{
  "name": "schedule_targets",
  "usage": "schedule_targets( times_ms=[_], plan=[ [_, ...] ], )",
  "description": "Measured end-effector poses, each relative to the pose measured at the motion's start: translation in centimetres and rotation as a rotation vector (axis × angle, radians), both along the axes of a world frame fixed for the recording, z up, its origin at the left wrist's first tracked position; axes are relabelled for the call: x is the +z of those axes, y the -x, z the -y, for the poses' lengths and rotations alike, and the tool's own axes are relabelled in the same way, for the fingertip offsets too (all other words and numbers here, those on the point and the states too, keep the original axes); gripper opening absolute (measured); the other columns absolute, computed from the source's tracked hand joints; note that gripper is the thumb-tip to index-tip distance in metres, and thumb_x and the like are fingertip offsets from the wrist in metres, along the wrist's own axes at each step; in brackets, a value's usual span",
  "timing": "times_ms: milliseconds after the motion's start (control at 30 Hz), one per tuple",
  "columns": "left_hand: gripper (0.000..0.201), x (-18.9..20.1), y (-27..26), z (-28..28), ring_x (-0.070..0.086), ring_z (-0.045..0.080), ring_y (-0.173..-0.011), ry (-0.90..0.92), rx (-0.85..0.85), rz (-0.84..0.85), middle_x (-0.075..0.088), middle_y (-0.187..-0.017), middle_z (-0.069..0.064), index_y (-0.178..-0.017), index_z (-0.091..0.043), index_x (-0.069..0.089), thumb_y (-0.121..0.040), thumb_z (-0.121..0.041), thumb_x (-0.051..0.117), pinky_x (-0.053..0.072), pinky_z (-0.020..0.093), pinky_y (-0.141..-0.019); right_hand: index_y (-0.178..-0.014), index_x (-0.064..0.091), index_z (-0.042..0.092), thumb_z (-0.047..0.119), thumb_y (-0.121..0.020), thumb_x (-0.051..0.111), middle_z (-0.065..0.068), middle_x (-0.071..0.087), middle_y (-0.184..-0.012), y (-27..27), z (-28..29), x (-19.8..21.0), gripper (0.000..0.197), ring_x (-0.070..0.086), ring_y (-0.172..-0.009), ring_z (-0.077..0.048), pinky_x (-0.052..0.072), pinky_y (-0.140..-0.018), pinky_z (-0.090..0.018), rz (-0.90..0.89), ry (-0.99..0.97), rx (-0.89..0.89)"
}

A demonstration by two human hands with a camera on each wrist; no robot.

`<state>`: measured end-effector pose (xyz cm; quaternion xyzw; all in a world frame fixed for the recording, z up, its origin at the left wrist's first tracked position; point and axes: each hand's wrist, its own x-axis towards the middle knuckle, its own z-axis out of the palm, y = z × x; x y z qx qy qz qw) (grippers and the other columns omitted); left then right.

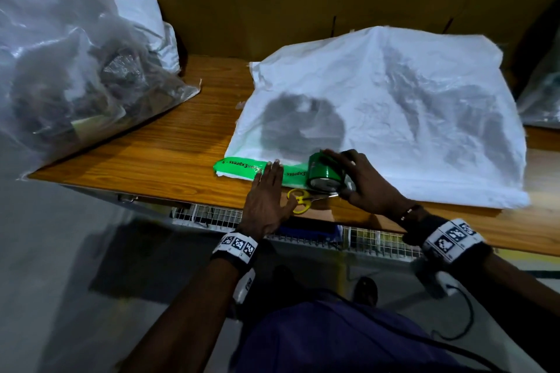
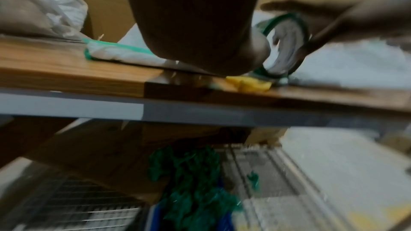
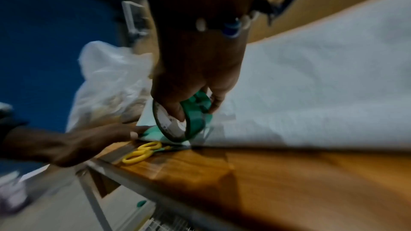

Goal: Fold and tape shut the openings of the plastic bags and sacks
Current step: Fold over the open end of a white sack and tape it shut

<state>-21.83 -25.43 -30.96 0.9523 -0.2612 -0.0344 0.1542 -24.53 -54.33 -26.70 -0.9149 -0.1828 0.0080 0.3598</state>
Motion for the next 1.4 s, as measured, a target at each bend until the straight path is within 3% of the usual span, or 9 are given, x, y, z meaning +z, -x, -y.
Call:
schedule_targets(
  times_ms=[167,333,500,633,733,933,1100,1267,1400],
  plan=[
    [0.091,-0.2,0.9,4.0,0.012,0.024,-0.16,0.043,0.01,-0.122,0.016,-0.173,0.013,-0.165,-0.003,0.016,-0.094,-0.057,0.035,0.008,0.041,-0.131,-0.162,0.03,0.026,0.01,-0.095,0.076,-0.008,0.046,-0.143,0.6,-0.9,-3.4,0.083,0.056,-0.123,-0.025,0.054,-0.097,-0.049,-0.059,-0.268,-0.11],
    [0.092,-0.8,1.1,3.5,0.006,0.02,-0.161,-0.023,0.004,-0.046,0.011,-0.174,0.007,-0.166,-0.005,0.013,-0.098,-0.058,0.046,0.002,0.034,-0.13,-0.165,0.029,0.032,0.03,-0.102,0.065,-0.01,0.043,-0.122,0.6,0.4,-1.4,0.072,0.052,-0.106,-0.027,0.048,-0.092,-0.04,-0.023,-0.117,-0.043],
    [0.092,-1.1,0.7,3.3,0.003,0.021,-0.162,-0.079,-0.054,-0.031,0.006,-0.174,0.008,-0.166,-0.005,0.011,-0.098,-0.063,0.036,0.01,0.04,-0.131,-0.164,0.029,0.038,0.018,-0.089,0.072,-0.003,0.033,-0.103,1.7,6.0,1.7,0.088,0.039,-0.097,-0.027,0.036,-0.076,-0.039,0.06,0.252,0.015],
    [0.094,-0.5,1.0,4.0,0.002,0.022,-0.161,-0.103,-0.019,-0.05,0.004,-0.174,0.009,-0.166,-0.005,0.009,-0.099,-0.068,0.03,0.008,0.041,-0.131,-0.164,0.027,0.037,0.037,-0.098,0.06,-0.011,0.04,-0.125,2.8,7.2,0.8,0.073,0.046,-0.112,-0.032,0.046,-0.091,-0.043,0.028,0.144,0.01],
    [0.097,0.4,1.7,6.9,0.003,0.022,-0.161,-0.032,-0.01,-0.079,0.004,-0.174,0.01,-0.166,-0.007,0.008,-0.095,-0.069,0.031,-0.001,0.034,-0.129,-0.164,0.024,0.033,0.032,-0.092,0.067,-0.011,0.046,-0.137,3.4,6.7,-1.4,0.084,0.054,-0.123,-0.031,0.051,-0.101,-0.046,-0.079,-0.11,-0.085],
    [0.103,-0.6,2.6,9.0,0.004,0.023,-0.162,-0.086,0.005,-0.125,0.008,-0.174,0.013,-0.165,-0.003,0.014,-0.092,-0.075,0.031,0.006,0.041,-0.131,-0.165,0.021,0.037,0.038,-0.1,0.064,-0.01,0.05,-0.144,4.1,4.3,-4.0,0.079,0.051,-0.131,-0.031,0.045,-0.103,-0.061,-0.017,-0.222,-0.201],
    [0.105,-0.5,2.7,8.7,0.001,0.021,-0.162,-0.116,-0.008,-0.074,0.003,-0.175,0.01,-0.166,-0.004,0.011,-0.094,-0.077,0.034,0.007,0.04,-0.131,-0.166,0.02,0.039,0.042,-0.103,0.057,-0.011,0.043,-0.129,4.0,4.5,-2.8,0.073,0.052,-0.115,-0.034,0.049,-0.095,-0.053,0.015,-0.118,-0.185],
    [0.102,-0.5,2.7,8.4,-0.002,0.02,-0.162,-0.129,-0.041,-0.046,-0.001,-0.175,0.008,-0.166,-0.005,0.006,-0.098,-0.075,0.035,0.004,0.036,-0.131,-0.163,0.018,0.05,0.037,-0.104,0.06,-0.007,0.035,-0.118,4.4,9.5,0.6,0.073,0.045,-0.098,-0.027,0.053,-0.076,-0.042,0.031,0.21,-0.066],
    [0.098,-0.1,3.0,9.4,0.01,0.026,-0.161,-0.091,0.0,-0.024,0.011,-0.174,0.014,-0.164,-0.002,0.017,-0.098,-0.071,0.039,0.013,0.043,-0.13,-0.166,0.022,0.033,0.037,-0.102,0.066,-0.011,0.043,-0.135,4.9,10.8,-1.3,0.078,0.056,-0.116,-0.028,0.053,-0.097,-0.044,-0.036,-0.071,-0.051]
  ],
)
